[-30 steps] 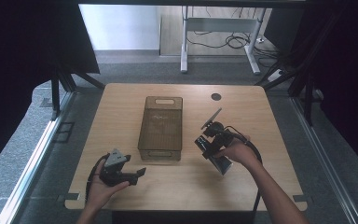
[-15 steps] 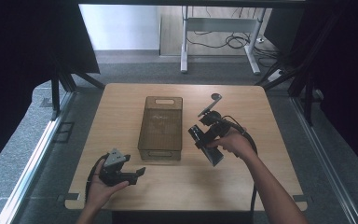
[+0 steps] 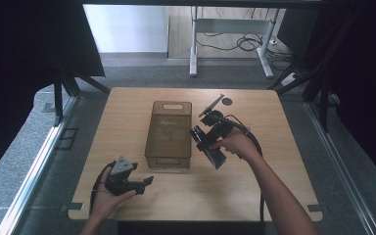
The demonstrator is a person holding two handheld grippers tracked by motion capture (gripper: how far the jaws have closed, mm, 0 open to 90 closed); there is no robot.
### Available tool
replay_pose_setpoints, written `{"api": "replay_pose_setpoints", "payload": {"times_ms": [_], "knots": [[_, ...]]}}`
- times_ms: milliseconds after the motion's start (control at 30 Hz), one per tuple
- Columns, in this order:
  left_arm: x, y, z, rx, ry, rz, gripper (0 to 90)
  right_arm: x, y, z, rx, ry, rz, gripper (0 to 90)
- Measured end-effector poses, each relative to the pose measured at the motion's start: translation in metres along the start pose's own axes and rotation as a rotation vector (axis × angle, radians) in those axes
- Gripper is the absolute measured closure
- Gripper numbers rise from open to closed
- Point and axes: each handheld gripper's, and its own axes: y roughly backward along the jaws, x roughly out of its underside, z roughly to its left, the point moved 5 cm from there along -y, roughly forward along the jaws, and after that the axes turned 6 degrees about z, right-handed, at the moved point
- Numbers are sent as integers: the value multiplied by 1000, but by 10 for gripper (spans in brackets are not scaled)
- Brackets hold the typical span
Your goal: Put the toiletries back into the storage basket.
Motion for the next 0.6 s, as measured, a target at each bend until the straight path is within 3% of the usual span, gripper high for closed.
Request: {"api": "replay_pose_setpoints", "payload": {"times_ms": [600], "knots": [[2,-8,-4,4,-25,32,195,-18,2,13,-3,25,-11,467]]}}
